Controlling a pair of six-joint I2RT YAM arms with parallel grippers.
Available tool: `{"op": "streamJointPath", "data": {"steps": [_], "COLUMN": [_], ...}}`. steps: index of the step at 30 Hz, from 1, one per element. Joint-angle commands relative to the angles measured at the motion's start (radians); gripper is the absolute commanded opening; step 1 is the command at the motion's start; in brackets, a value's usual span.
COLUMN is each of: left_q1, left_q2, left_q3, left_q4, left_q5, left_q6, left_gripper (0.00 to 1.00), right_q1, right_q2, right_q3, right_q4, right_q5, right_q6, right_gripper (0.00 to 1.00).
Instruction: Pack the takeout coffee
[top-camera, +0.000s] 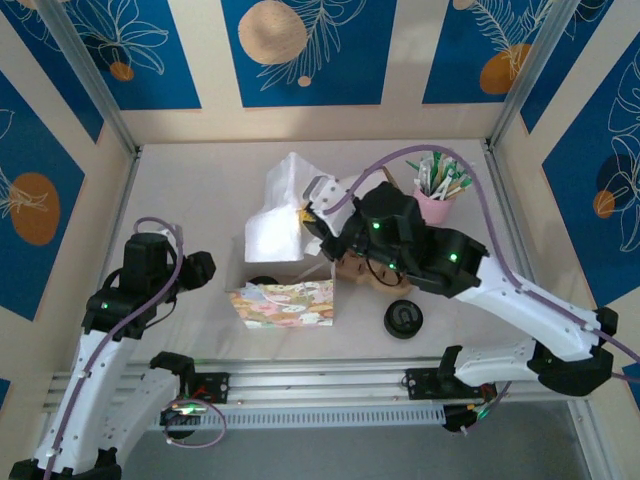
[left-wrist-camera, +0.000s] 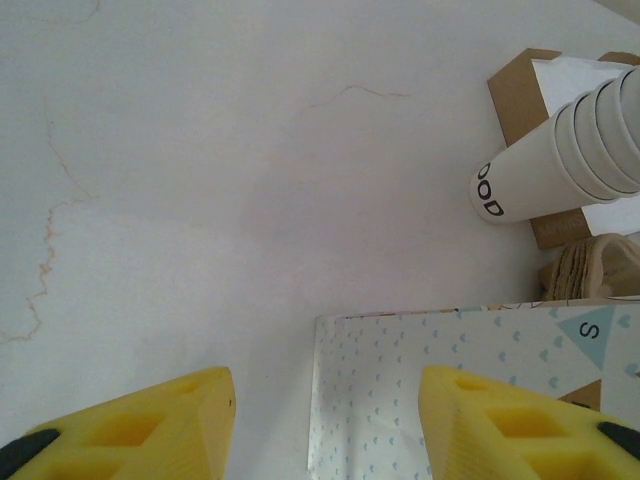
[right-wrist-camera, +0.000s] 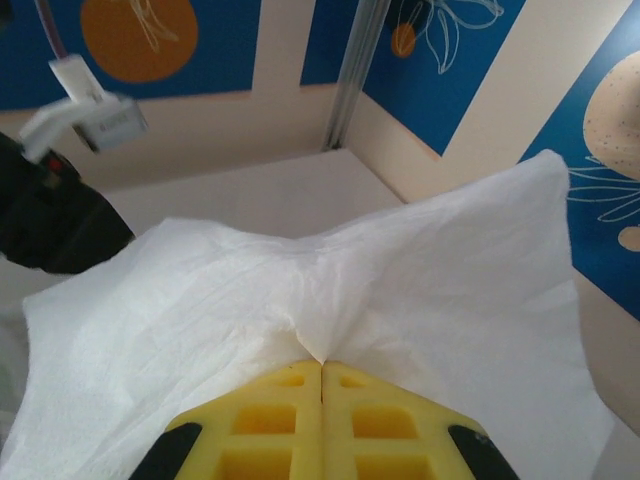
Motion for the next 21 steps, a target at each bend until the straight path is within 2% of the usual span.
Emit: {"op": "streamJointPath", "data": {"steps": [1, 8, 15, 18, 20, 21], "left_q1": [-0.007, -0.007, -0.007, -0.007, -0.007, -0.007], "left_q2": [-0.01, -0.008, -0.011, -0.008, -0.007, -0.007], "left_q3": [0.029, 0.028, 0.021, 0.02, 0.02, 0.018], "left_q4": [-0.027, -0.029, -0.029, -0.026, -0.025, -0.025], "left_q5": [0.005, 0.004, 0.001, 0.002, 0.004, 0.004], "left_q6": [0.013, 0.018, 0.018, 0.018, 0.02, 0.018], "left_gripper": [0.52, 0.52, 0.52, 0.52, 0.52, 0.51], "right_q1": [0.024, 0.102, 0.134, 0.133, 0.127, 0.122], "right_q2": [0.029, 0.063, 0.075, 0.081, 0.087, 0.09], "right_q3": [-0.014, -0.052, -0.08, -0.082, -0.082, -0.08], "right_q4": [0.047, -0.002, -0.126, -0.145, -0.15, -0.151], "right_q5": [0.06, 0.094, 0.063, 0.063, 0.05, 0.04], "right_q6": [-0.08, -0.184, -0.181, -0.162, -0.152, -0.146], "right_gripper": [0.0, 0.0, 0.0, 0.1, 0.12, 0.16]}}
